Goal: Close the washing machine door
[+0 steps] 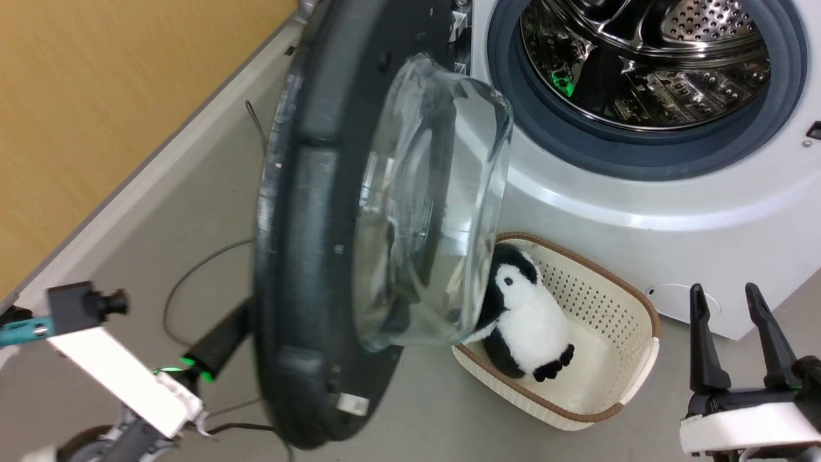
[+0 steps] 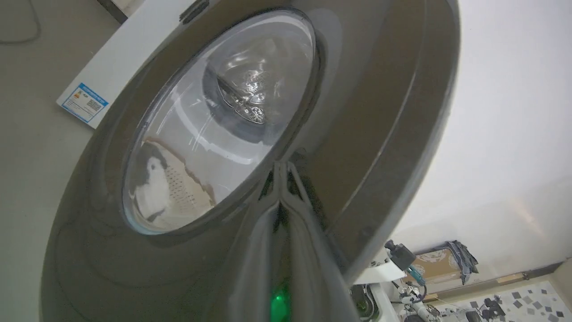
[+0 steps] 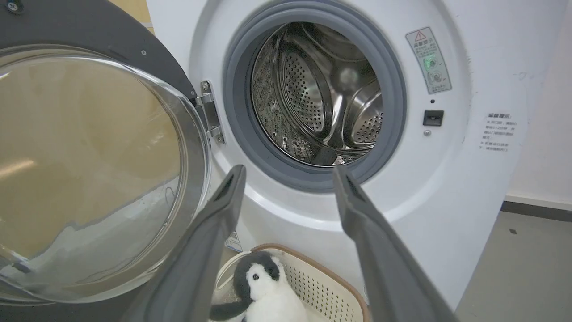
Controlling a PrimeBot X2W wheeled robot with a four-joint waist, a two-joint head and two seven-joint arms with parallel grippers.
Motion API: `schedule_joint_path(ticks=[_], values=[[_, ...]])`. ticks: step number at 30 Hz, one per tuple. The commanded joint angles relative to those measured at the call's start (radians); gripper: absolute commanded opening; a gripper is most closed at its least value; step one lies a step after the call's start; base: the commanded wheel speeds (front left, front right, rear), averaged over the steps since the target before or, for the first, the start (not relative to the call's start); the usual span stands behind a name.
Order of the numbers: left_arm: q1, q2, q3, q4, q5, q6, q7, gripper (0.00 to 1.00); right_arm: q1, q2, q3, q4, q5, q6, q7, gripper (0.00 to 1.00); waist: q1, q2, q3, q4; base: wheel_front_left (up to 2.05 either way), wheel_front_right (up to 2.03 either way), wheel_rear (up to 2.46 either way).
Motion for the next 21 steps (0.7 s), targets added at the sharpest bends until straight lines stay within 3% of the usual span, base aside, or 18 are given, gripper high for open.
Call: schedule_joint_path(ticks=[1, 6, 7, 8, 21], values=[[0.015, -0.01, -0.036, -0.036, -0.029, -0.012, 0.003, 0.0, -0.023, 0.004, -0.002, -0.006, 0.005, 0.001, -0.011, 1.0, 0.0, 0.0, 0.004, -0.008, 0.0, 0.0, 0.0], [0.04, -0.022, -0.179, -0.112, -0.067, -0.017, -0.04, 0.0, -0.031, 0.004, -0.005, -0.009, 0.007, 0.001, -0.022, 1.0, 0.0, 0.0, 0.014, -0.039, 0.0, 0.0, 0.0], [0.035, -0.027, -0.274, -0.129, -0.098, -0.021, -0.075, 0.0, -0.037, 0.004, -0.009, -0.01, 0.006, 0.001, -0.028, 1.0, 0.0, 0.0, 0.024, -0.063, 0.0, 0.0, 0.0], [0.03, -0.028, -0.302, -0.126, -0.105, -0.022, -0.093, 0.0, -0.04, 0.004, -0.007, -0.01, 0.006, 0.001, -0.03, 1.0, 0.0, 0.0, 0.026, -0.075, 0.0, 0.0, 0.0], [-0.081, -0.025, -0.62, 0.089, -0.083, -0.022, -0.399, 0.0, -0.058, 0.004, 0.004, -0.005, 0.021, 0.001, -0.03, 1.0, 0.0, 0.0, 0.038, -0.263, 0.0, 0.0, 0.0]])
